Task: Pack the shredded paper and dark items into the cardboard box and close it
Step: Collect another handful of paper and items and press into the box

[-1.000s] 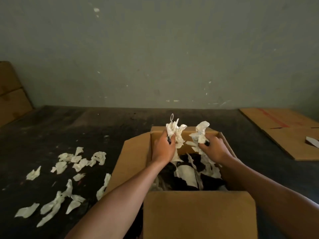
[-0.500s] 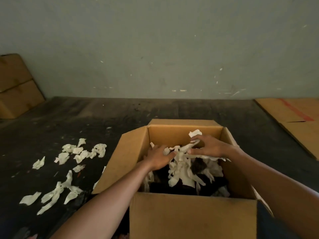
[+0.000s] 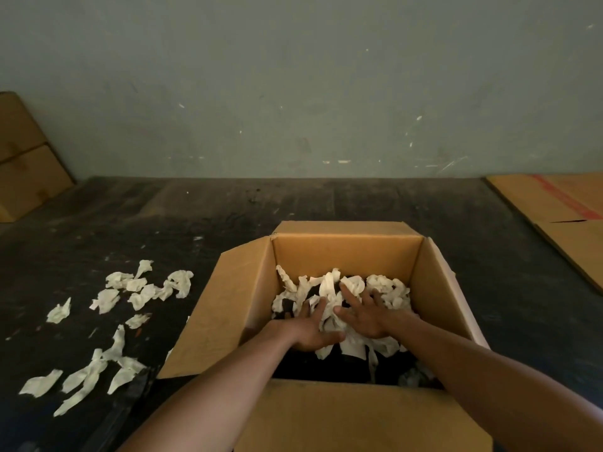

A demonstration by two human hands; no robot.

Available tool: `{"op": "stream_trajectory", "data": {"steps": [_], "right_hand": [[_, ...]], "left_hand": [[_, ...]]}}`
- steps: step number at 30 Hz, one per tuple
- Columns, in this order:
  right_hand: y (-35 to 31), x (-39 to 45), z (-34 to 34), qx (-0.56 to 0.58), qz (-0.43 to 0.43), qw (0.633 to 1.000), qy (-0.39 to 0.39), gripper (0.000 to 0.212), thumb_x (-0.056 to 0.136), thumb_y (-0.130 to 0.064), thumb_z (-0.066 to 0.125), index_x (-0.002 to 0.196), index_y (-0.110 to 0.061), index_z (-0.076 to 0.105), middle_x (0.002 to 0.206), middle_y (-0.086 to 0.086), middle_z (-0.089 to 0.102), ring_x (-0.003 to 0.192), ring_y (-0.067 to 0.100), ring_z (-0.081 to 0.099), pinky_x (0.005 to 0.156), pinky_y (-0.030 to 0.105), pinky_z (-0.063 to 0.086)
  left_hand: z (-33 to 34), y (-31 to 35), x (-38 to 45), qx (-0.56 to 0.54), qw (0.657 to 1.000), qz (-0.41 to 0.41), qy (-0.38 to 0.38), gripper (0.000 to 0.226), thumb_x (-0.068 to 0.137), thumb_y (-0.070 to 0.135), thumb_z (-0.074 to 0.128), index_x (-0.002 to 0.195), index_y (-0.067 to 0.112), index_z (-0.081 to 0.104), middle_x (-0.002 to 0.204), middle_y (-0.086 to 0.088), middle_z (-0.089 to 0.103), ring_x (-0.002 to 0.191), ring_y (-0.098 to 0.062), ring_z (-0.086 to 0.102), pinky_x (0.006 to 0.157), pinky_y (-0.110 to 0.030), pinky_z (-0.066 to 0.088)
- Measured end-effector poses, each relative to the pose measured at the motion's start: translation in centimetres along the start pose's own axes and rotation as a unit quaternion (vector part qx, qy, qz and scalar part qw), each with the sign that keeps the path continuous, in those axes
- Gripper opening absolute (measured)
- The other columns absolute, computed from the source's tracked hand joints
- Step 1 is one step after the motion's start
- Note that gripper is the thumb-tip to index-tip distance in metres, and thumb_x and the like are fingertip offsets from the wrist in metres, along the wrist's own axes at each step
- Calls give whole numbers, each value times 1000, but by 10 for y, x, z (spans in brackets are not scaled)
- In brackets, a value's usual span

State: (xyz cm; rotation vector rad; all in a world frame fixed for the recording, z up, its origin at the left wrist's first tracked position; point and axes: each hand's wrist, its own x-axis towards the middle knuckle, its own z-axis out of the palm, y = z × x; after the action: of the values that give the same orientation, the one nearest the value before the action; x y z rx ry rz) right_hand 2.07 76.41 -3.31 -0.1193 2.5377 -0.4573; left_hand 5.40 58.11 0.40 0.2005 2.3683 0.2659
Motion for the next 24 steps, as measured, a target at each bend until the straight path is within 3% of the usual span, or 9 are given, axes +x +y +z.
{"op": "stream_trajectory", "data": {"steps": [5, 16, 20, 22, 24], "right_hand": [[2, 14, 14, 11, 10, 1000, -15, 70, 97, -65, 14, 150, -40, -22, 163, 8, -21, 148, 40, -18, 118, 59, -3], [2, 25, 19, 4, -21, 1000, -14, 74, 93, -70, 15, 149, -41, -24, 164, 10, -15, 149, 38, -16, 118, 58, -1], [2, -1, -14, -79, -23, 995, -52, 78, 94, -70, 24, 154, -36, -12, 166, 8, -6, 151, 35, 2, 120, 52, 11], [3, -23, -34, -152, -28, 988, -25, 72, 95, -65, 31, 156, -33, 7, 164, 10, 16, 147, 34, 22, 117, 50, 22], [5, -45, -41, -204, -14, 979, 24, 67, 96, -61, 32, 155, -31, 15, 160, 13, 23, 144, 38, 25, 116, 56, 18]], "left_hand": [[10, -6, 13, 82, 996, -25, -36, 105, 81, 84, 36, 148, 34, -29, 161, -2, -27, 150, -32, -14, 120, -56, -1], [9, 4, 11, 108, 991, -29, -68, 99, 88, 79, 29, 151, 26, -26, 160, -2, -30, 150, -35, -13, 118, -55, 1], [7, 3, -2, 93, 994, -36, -41, 106, 83, 80, 42, 149, 35, -28, 158, 1, -35, 146, -44, -18, 117, -63, 3], [7, 3, -12, 97, 994, -35, -23, 106, 82, 78, 46, 147, 41, -28, 156, 3, -38, 142, -50, -24, 115, -67, 2], [8, 2, -21, 86, 996, -23, -11, 105, 84, 74, 50, 147, 43, -27, 154, 3, -41, 141, -50, -26, 116, -66, 4]]}}
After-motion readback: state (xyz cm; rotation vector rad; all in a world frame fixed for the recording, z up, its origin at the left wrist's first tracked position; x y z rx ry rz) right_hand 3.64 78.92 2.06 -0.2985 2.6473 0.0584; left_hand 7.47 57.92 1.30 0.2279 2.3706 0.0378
